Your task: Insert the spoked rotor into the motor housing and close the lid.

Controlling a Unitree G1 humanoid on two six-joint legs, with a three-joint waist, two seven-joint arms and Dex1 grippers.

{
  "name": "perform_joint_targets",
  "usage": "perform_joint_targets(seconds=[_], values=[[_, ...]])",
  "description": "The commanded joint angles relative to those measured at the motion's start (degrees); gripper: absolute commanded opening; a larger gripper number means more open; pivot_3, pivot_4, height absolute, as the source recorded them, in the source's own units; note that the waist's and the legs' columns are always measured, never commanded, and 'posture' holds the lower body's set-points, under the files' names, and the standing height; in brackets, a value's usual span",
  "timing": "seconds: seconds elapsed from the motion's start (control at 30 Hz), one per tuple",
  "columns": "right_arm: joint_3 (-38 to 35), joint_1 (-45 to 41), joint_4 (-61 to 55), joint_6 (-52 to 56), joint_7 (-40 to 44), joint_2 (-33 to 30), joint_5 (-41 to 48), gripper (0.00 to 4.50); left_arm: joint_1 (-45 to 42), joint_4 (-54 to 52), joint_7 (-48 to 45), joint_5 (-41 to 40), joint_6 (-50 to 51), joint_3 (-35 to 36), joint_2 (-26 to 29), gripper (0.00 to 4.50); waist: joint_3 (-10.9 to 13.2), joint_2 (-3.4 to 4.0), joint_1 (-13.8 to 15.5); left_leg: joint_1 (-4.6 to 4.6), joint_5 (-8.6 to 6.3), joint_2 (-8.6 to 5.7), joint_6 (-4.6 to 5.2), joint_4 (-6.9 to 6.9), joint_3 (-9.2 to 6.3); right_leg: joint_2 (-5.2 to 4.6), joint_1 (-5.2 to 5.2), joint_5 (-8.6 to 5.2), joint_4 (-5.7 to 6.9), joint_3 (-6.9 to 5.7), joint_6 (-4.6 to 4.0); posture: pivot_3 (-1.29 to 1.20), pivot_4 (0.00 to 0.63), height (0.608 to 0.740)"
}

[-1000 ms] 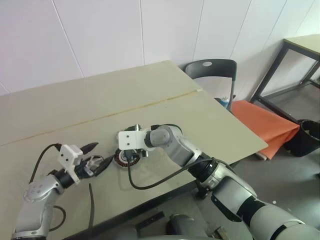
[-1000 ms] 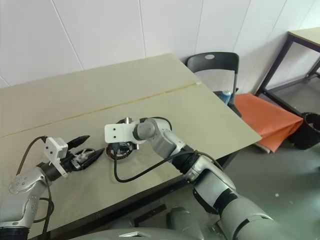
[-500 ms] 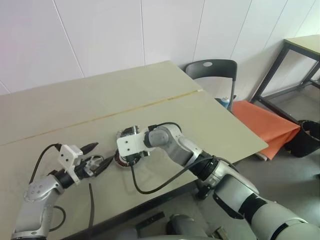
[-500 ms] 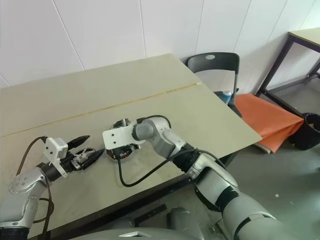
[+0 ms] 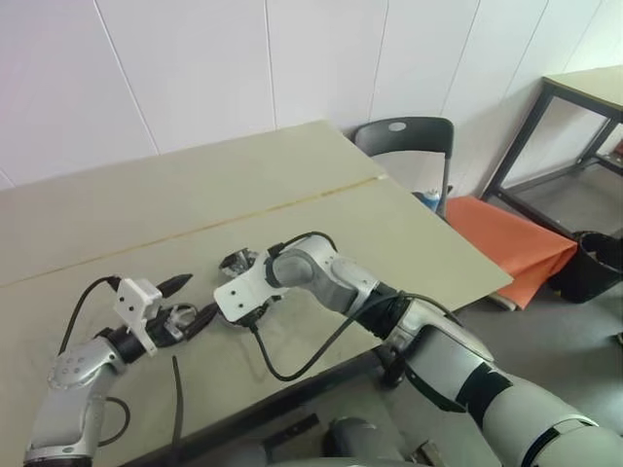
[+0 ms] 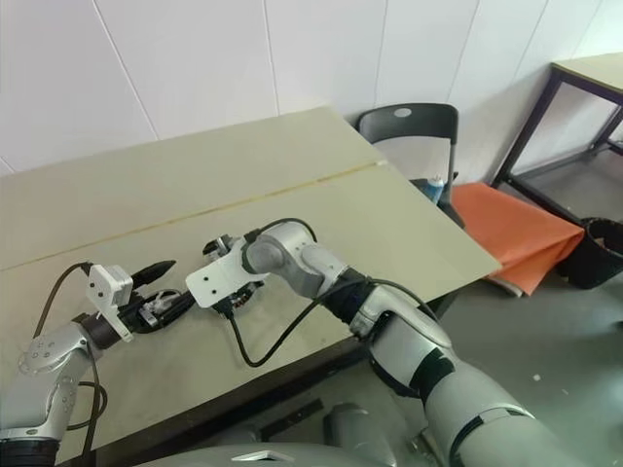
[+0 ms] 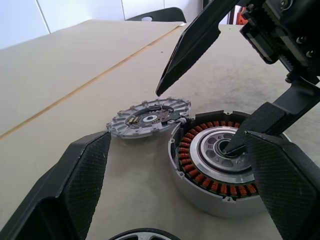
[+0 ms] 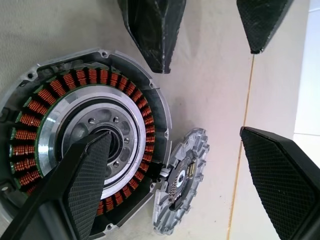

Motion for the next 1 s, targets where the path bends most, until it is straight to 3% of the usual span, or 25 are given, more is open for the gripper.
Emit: perform_joint_targets(seconds=[0.03,0.4,0.53,0.87,1.0], values=[[1.0,-2.2,2.0,-3.0,0.1,-0.1,-1.8,4.33,-0.4,-0.4,0.2,0.4,-1.1,0.4,0.1,4.50,0.0,0.03,0.1,0.04,0.00,0.00,0.00,0.00,-0.01,0.01,0.05,-0.01,0.00,0.00,0.00,0.00,0.000,0.740],[0.8,-3.2,7.5,-7.7,-2.1,1.7,-3.0,4.33,-1.1,0.1,0.3,0.5,-1.2,0.1,0.1,4.50,0.0,0.01,0.1,0.06,0.00,0.00,0.00,0.04,0.04,-0.02,0.07,0.01,0.02,0.06,-0.01,0.00,0.000,0.740],[0.5,-1.9,7.5,-9.5,-0.2,1.2,-1.5,3.49,-1.0,0.2,0.4,0.5,-1.4,0.4,0.2,4.50,0.0,0.04,0.0,0.12,0.00,0.01,0.00,0.05,0.02,0.07,0.11,-0.01,0.19,0.10,-0.01,0.00,0.000,0.740],[0.7,0.4,8.2,-11.2,2.4,-0.9,-1.3,0.07,-1.3,0.7,0.5,0.8,-1.5,0.6,0.3,4.50,0.0,0.04,0.0,0.12,0.00,0.01,0.00,0.05,0.05,0.08,0.06,-0.02,0.20,0.16,-0.02,0.00,0.000,0.740],[0.6,0.4,8.9,-11.4,1.5,-0.9,-1.9,0.03,-1.7,1.1,0.4,0.9,-1.6,0.6,0.4,4.50,0.0,0.04,0.1,0.13,0.00,0.01,0.00,0.04,0.04,0.08,0.07,-0.02,0.21,0.17,-0.02,0.00,0.000,0.740]])
